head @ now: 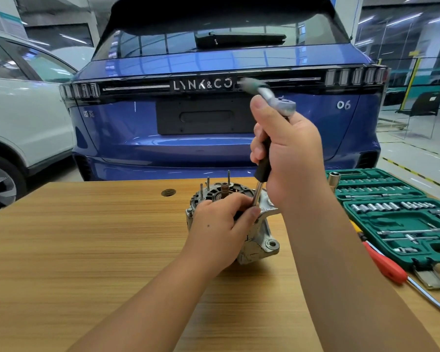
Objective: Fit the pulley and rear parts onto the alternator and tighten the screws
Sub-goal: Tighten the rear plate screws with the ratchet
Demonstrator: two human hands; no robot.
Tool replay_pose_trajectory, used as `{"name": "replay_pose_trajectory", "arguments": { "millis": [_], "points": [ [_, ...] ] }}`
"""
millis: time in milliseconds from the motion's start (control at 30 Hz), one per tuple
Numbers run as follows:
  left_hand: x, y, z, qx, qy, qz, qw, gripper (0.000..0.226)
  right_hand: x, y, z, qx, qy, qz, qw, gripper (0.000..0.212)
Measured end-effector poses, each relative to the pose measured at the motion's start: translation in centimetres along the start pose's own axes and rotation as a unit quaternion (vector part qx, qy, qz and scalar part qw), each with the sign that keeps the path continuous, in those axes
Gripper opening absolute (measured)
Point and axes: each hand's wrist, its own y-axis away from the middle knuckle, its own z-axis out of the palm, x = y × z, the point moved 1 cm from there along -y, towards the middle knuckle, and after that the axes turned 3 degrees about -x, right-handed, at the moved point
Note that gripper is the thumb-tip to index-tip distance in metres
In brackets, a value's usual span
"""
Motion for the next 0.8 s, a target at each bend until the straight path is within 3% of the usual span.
{"name": "replay_pose_trajectory", "arguments": {
  "millis": [67, 133, 300, 400, 600, 800],
  "points": [
    [-0.1, 0.0, 0.0, 0.004, 0.000, -0.001, 1.000, 0.016, 0.0, -0.1, -0.3, -0.065, -0.069, 0.049, 0.994, 0.012],
    [-0.1, 0.0, 0.0, 0.005, 0.001, -0.005, 1.000, 0.016, 0.0, -0.1, -0.5, -0.110, -0.138, 0.074, 0.982, 0.018],
    [0.0, 0.0, 0.0, 0.003, -0.002, -0.007, 1.000, 0.015, 0.4, 0.2, 0.2, -0.101, -0.048, -0.073, 0.991, 0.037],
    [0.0, 0.1, 0.0, 0.004, -0.010, -0.007, 1.000, 0.015, 0.8, 0.3, 0.4, -0.107, -0.030, -0.087, 0.990, 0.038],
    [0.1, 0.1, 0.1, 0.008, -0.002, -0.004, 1.000, 0.017, 0.3, 0.3, -0.4, -0.188, -0.158, 0.002, 0.969, 0.043],
    [0.3, 0.1, 0.0, 0.017, -0.011, -0.001, 1.000, 0.021, 0.2, 0.0, -0.1, -0.175, -0.171, 0.061, 0.968, 0.047]
  ]
}}
